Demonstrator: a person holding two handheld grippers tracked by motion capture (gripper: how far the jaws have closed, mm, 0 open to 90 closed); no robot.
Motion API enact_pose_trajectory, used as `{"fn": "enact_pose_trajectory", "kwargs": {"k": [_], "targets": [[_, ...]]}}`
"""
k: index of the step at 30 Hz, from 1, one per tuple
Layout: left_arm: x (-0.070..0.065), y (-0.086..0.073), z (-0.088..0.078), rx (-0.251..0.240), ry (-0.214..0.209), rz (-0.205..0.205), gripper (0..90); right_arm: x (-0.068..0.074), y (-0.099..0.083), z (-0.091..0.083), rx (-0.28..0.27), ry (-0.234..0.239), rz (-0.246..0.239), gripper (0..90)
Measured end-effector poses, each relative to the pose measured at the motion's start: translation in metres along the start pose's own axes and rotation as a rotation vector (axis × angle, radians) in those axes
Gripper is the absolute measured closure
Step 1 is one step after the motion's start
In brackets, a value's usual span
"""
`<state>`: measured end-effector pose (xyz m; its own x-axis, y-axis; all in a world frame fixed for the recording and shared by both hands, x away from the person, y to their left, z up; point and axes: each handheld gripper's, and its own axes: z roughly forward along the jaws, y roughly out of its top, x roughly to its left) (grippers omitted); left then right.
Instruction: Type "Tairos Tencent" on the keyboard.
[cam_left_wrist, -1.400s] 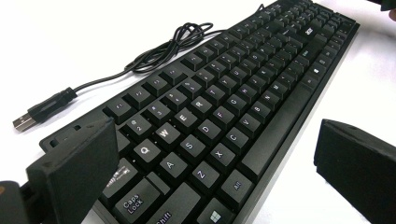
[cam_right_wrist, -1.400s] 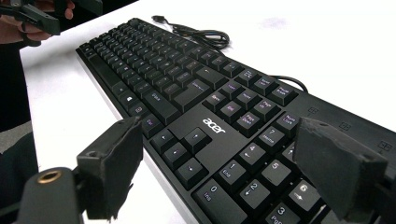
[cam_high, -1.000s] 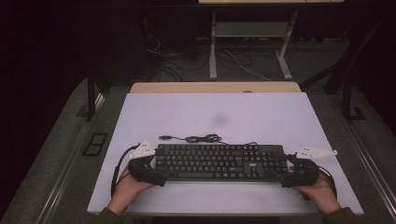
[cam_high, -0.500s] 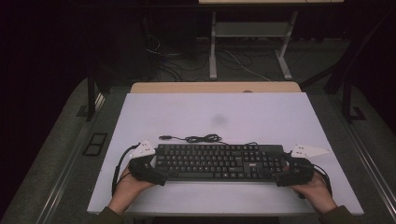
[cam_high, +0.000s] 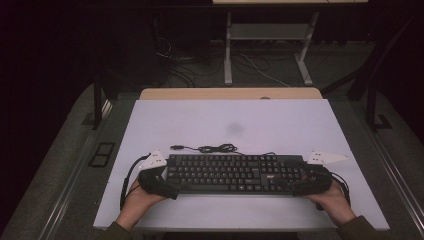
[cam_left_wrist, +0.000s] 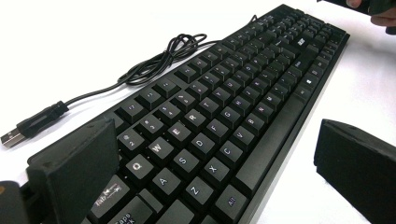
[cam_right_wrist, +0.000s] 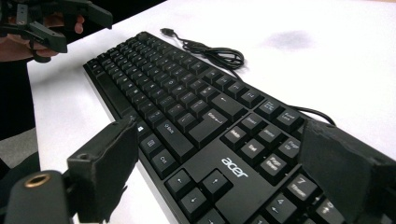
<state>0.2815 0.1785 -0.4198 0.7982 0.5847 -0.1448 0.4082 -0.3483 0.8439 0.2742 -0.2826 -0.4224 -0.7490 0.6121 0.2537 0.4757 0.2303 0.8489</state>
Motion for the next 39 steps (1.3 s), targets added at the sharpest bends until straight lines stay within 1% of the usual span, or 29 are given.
{"fn": "enact_pose_trajectory", "kwargs": {"k": [4,5,7,10,15,16,17,26,28,31,32,33,34,36,37,39], "targets": [[0.000,0.000,0.000,0.000,-0.001,0.000,0.0,0.002,0.002,0.003,0.006,0.000,-0.003,11.8],[0.000,0.000,0.000,-0.001,-0.001,0.000,0.0,0.003,0.003,0.005,0.018,0.016,-0.010,11.8],[-0.001,0.000,0.000,0.000,-0.001,0.001,0.0,0.005,0.004,0.008,0.028,0.013,-0.024,11.8],[-0.001,0.000,0.000,-0.001,-0.003,0.001,0.0,0.006,0.006,0.010,0.033,0.010,-0.029,11.8],[-0.002,0.001,0.001,-0.002,-0.004,0.005,0.0,0.008,0.009,0.018,0.044,0.013,-0.033,12.1],[-0.002,0.001,0.001,-0.002,-0.003,0.005,0.0,0.009,0.010,0.019,0.048,0.014,-0.031,13.3],[-0.002,0.001,0.001,-0.002,-0.004,0.005,0.0,0.009,0.010,0.020,0.047,0.014,-0.038,13.4],[-0.003,0.001,0.003,0.001,-0.009,0.008,0.0,0.011,0.014,0.030,0.055,0.025,-0.038,15.1],[-0.004,0.001,0.003,0.003,-0.008,0.009,0.0,0.011,0.016,0.033,0.057,0.034,-0.039,21.1],[-0.004,0.001,0.003,0.003,-0.008,0.008,0.0,0.012,0.017,0.036,0.062,0.041,-0.040,23.4],[-0.004,0.001,0.003,0.003,-0.009,0.008,0.0,0.012,0.019,0.039,0.066,0.048,-0.043,26.0],[-0.004,0.001,0.003,0.003,-0.009,0.008,0.0,0.012,0.019,0.039,0.066,0.048,-0.043,26.0],[-0.004,0.001,0.003,0.004,-0.009,0.008,0.0,0.013,0.020,0.042,0.071,0.055,-0.049,29.9],[-0.004,0.001,0.003,0.003,-0.011,0.008,0.0,0.014,0.020,0.043,0.073,0.059,-0.049,31.4],[-0.004,0.001,0.003,0.002,-0.011,0.007,0.0,0.014,0.021,0.046,0.079,0.071,-0.054,36.4],[-0.004,0.001,0.003,0.003,-0.011,0.009,0.0,0.016,0.022,0.049,0.083,0.081,-0.055,41.0]]}}
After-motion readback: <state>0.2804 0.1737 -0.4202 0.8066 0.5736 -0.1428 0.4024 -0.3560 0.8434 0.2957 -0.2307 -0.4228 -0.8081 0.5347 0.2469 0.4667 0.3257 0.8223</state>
